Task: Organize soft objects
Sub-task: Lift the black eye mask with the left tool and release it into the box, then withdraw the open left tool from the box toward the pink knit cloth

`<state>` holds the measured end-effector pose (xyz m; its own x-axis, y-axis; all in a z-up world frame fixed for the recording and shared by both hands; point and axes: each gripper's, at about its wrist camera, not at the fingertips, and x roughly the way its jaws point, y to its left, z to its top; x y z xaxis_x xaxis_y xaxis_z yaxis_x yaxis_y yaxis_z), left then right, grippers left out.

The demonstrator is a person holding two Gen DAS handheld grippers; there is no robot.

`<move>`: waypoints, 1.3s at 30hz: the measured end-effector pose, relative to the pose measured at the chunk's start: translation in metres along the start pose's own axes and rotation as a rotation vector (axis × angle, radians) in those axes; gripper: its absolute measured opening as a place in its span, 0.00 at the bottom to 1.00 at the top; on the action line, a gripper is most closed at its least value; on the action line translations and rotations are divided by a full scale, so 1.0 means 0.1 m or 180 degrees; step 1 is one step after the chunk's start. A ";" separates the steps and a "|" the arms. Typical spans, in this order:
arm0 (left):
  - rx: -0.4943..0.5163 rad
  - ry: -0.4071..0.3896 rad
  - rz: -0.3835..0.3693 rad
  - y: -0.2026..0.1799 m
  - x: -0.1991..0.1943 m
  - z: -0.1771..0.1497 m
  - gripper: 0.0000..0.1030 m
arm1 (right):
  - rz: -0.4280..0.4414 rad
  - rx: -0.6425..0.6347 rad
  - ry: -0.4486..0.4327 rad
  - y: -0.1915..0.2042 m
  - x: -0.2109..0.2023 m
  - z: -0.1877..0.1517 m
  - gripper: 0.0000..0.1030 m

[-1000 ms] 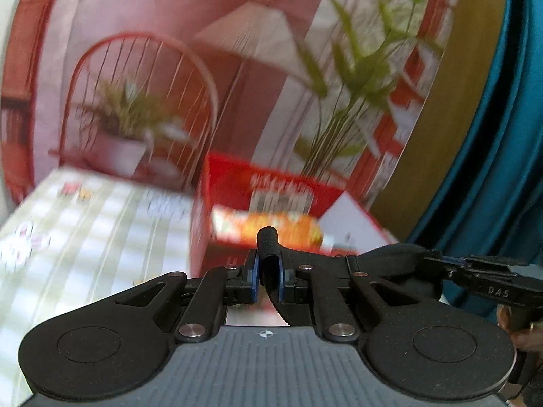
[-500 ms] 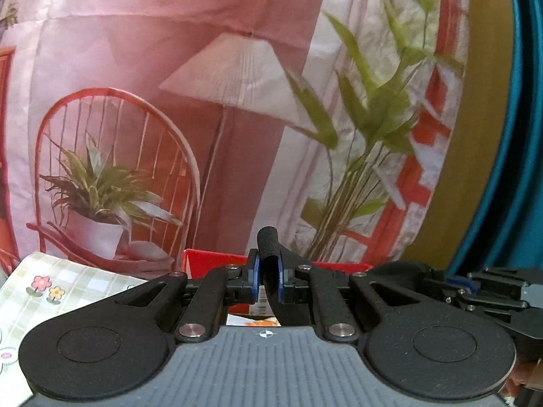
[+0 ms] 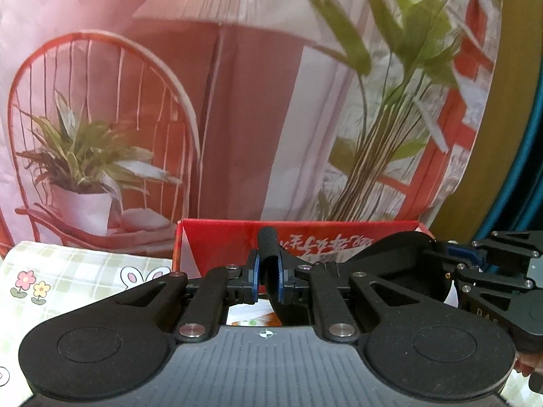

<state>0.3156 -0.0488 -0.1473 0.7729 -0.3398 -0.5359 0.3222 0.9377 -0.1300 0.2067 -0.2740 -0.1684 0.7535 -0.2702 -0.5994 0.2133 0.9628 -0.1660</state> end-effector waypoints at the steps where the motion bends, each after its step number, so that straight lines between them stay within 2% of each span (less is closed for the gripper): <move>1: -0.0011 0.0030 0.0003 0.01 0.03 0.00 0.11 | -0.0003 0.0002 0.0018 0.00 0.03 -0.01 0.09; 10: 0.0046 0.0336 0.0047 0.01 0.26 -0.03 0.13 | 0.0031 0.0002 0.0358 -0.04 0.32 -0.03 0.10; 12: 0.0043 0.0354 0.0065 0.02 0.26 -0.02 0.25 | 0.0003 -0.0017 0.0425 -0.03 0.35 -0.03 0.12; 14: 0.0032 0.0332 0.0076 0.04 0.23 -0.01 0.54 | -0.0001 -0.0010 0.0447 -0.02 0.35 -0.03 0.21; 16: 0.0048 0.0291 0.0093 0.04 0.19 0.00 0.59 | -0.0043 -0.0014 0.0448 -0.02 0.34 -0.02 0.27; 18: 0.0052 0.0295 0.0103 0.03 0.14 0.01 0.62 | -0.0050 0.0012 0.0439 -0.04 0.31 -0.01 0.41; 19: 0.0057 0.0288 0.0098 0.03 0.10 0.02 0.64 | -0.0047 0.0034 0.0427 -0.05 0.29 0.00 0.52; 20: 0.0074 0.0276 0.0094 0.02 0.06 0.02 0.67 | -0.0039 0.0059 0.0410 -0.05 0.26 0.00 0.56; 24: 0.0158 0.0213 0.0111 -0.04 -0.14 0.03 0.80 | -0.0024 0.0135 0.0393 -0.07 0.13 0.00 0.66; 27: 0.0189 0.0147 0.0069 -0.09 -0.30 0.03 0.90 | 0.0005 0.0219 0.0348 -0.08 0.01 0.00 0.80; 29: 0.0207 0.0104 0.0019 -0.12 -0.41 0.01 0.95 | 0.0020 0.0297 0.0299 -0.09 -0.10 0.00 0.93; 32: 0.0249 0.0096 -0.0014 -0.17 -0.55 -0.04 0.97 | 0.0045 0.0427 0.0229 -0.10 -0.25 -0.01 0.99; 36: 0.0314 0.0101 0.0053 -0.23 -0.74 -0.13 0.98 | 0.0040 0.0600 0.0179 -0.10 -0.45 -0.05 0.99; 39: 0.0231 0.0065 0.0045 -0.23 -0.88 -0.22 1.00 | 0.0055 0.0662 0.0127 -0.08 -0.63 -0.09 1.00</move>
<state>0.2279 -0.0388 -0.1154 0.7666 -0.3244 -0.5542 0.3507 0.9345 -0.0619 0.1518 -0.2649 -0.1366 0.7338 -0.2492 -0.6321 0.3272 0.9449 0.0073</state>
